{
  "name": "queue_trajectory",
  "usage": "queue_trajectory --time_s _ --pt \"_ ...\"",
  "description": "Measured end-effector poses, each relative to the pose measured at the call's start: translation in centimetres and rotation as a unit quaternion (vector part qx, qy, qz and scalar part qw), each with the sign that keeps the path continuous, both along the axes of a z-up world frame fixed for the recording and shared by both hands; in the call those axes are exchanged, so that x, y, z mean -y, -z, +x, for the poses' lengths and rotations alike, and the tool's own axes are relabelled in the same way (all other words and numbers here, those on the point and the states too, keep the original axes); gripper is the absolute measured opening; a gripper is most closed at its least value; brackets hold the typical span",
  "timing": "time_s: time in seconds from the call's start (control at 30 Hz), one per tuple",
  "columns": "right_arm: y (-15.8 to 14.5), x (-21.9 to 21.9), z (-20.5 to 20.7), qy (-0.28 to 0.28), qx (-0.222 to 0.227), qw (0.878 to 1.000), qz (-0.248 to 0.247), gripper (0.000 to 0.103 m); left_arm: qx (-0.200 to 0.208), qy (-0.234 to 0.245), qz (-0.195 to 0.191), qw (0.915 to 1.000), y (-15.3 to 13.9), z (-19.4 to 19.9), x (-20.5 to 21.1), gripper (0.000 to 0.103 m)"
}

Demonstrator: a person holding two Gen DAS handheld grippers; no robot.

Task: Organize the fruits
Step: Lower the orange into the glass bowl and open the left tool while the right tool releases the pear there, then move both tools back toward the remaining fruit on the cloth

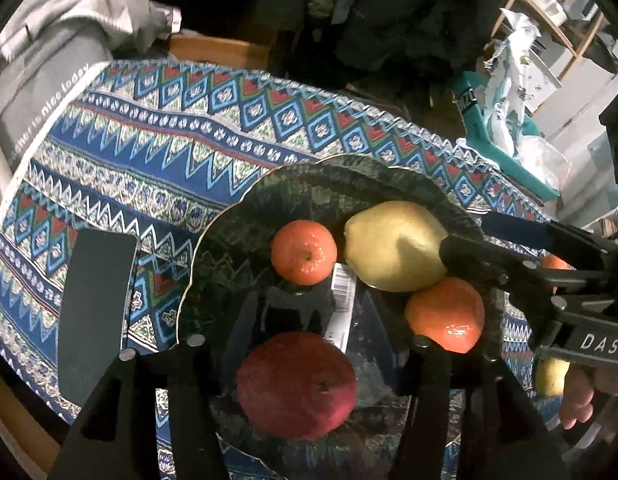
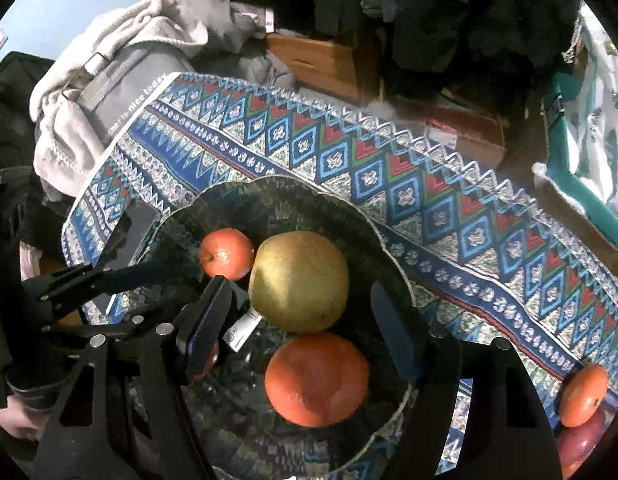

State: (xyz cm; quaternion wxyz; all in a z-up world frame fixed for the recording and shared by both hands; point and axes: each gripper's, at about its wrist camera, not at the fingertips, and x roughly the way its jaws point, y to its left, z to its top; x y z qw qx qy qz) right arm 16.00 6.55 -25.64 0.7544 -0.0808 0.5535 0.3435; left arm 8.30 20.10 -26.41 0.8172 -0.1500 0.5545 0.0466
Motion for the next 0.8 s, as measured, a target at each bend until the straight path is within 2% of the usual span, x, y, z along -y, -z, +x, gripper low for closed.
queue_trajectory --time_s 0.2,0.8 --pt "-2.0 1.7 -0.3 0.01 0.026 1.0 -0.003 0.075 0.017 0.017 0.018 0.9995 -2.0 -0.2 1.5 0.072" --pt "-5.9 10.2 -1.7 0.079 0.062 0.994 -0.037 0.078 0.05 0.088 0.038 0.9941 -6.0 -0.9 8.5 0.078"
